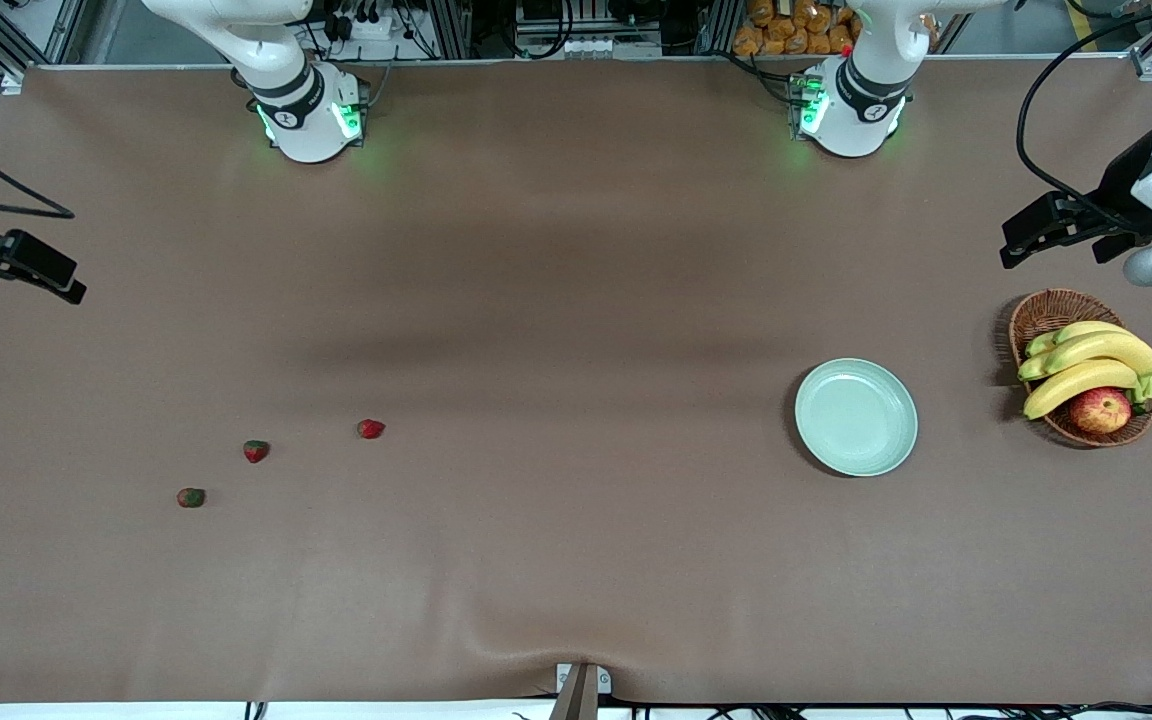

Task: Collect all strawberries into plate
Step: 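Move the right gripper down toward the nearest strawberry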

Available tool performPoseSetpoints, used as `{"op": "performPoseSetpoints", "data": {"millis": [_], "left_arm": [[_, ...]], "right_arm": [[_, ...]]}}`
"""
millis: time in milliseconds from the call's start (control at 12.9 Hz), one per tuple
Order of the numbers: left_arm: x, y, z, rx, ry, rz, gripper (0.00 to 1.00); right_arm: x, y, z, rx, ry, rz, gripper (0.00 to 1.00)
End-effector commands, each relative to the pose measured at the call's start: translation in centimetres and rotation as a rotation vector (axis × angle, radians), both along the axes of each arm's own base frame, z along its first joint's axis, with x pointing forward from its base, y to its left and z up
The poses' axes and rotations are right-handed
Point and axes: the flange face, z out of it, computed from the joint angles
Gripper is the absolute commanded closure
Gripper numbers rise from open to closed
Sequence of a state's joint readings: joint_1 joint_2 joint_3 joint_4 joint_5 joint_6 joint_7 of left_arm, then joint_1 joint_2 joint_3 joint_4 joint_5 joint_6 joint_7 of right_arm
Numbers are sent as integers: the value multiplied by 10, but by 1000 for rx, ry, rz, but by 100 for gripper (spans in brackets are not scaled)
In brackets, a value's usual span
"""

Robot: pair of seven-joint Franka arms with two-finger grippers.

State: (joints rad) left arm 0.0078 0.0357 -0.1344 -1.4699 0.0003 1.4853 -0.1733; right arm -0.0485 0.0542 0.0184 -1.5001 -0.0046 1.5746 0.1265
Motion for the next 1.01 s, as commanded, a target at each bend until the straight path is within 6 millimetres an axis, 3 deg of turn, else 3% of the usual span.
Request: {"op": "performPoseSetpoints", "data": {"millis": [0, 387, 929], "left_arm": [[-6, 6, 6, 18, 10, -7, 0], [-6, 6, 5, 20, 17, -7, 0], [-8, 5, 2, 21, 37, 7, 0]], "right_arm": [[17, -19, -24, -15, 38, -18, 0], [47, -23, -74, 5, 51, -26, 0], [103, -49, -188, 12, 32, -20, 0]]}}
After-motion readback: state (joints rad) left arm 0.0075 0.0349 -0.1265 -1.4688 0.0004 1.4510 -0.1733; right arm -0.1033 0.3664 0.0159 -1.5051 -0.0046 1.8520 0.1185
